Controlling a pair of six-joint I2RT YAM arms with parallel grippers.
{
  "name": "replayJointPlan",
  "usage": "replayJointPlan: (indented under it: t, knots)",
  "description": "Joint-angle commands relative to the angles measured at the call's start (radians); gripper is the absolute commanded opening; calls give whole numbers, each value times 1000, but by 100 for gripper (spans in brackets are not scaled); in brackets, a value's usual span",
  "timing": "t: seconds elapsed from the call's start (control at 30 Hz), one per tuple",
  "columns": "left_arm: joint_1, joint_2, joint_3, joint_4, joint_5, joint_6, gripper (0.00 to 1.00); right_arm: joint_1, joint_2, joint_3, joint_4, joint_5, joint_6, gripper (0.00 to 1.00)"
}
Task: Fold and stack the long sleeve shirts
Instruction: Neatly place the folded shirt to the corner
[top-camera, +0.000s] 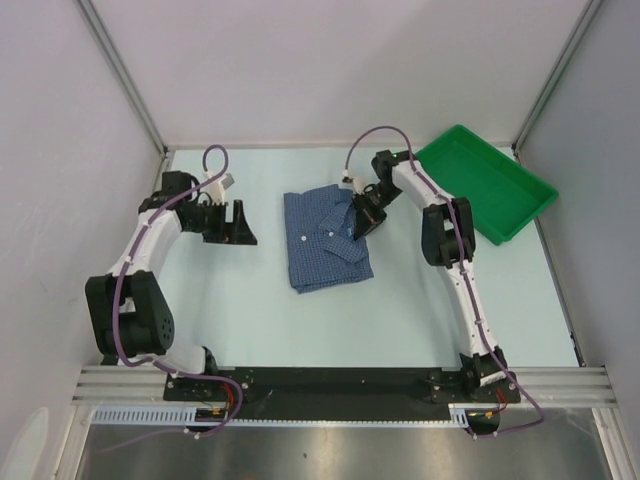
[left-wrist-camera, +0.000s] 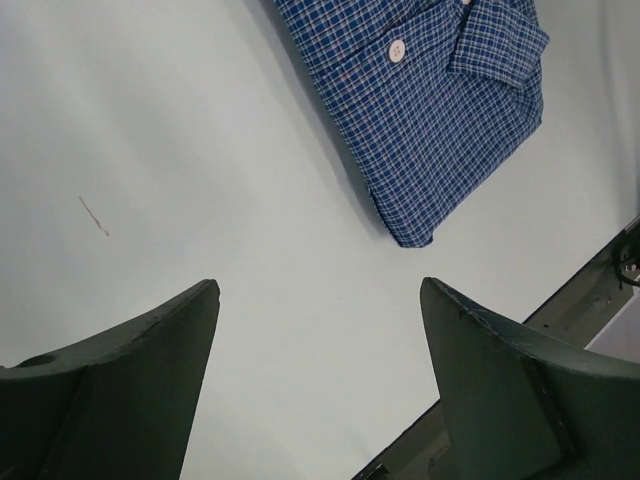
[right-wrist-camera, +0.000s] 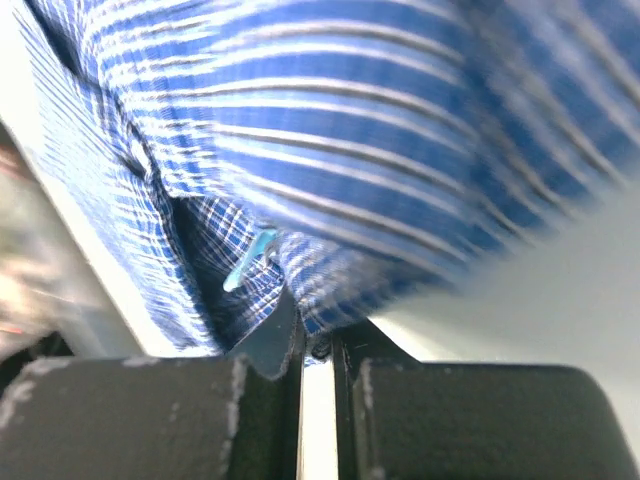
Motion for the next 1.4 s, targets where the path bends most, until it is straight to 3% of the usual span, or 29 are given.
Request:
replayJointPlan:
  t: [0.0,0.27,0.4,0.57,0.77,0.83,0.93,0.97,1.07,1.2,1.27,1.37]
  knots:
    - [6,-44,-44,46,37,33,86,133,62,55,-249,424,-534,0]
    - [70,-131,-162,121,31,-59,86,327,12,45,-149,314,-810,0]
    - [126,-165,-216,137,34,-77,86,424,-29,28,-232,218,-985,0]
    - [158,-175,-251,134,23,-51,86,529,-112,-156,-250,257,-1211,0]
    - [167,-140,-279,117,48,7,84,504,-74,-29,-201,331,-1223,0]
    - [167,-100,-271,115,87,24,82,494,-77,32,-133,343,-1188,6]
    - [167,-56,-261,108,134,59,81,488,-126,60,-36,326,-1081,31]
    - [167,-47,-248,93,144,75,81,485,-149,57,-22,319,-1047,48]
    - [167,-11,-225,66,174,128,81,459,-242,19,30,279,-911,69]
    - [167,54,-210,33,206,211,78,370,-353,-40,87,196,-650,77]
    - [164,116,-192,-9,197,252,74,323,-385,-75,96,122,-422,77]
    - [144,185,-158,-79,169,332,71,189,-464,-262,167,-8,-31,78]
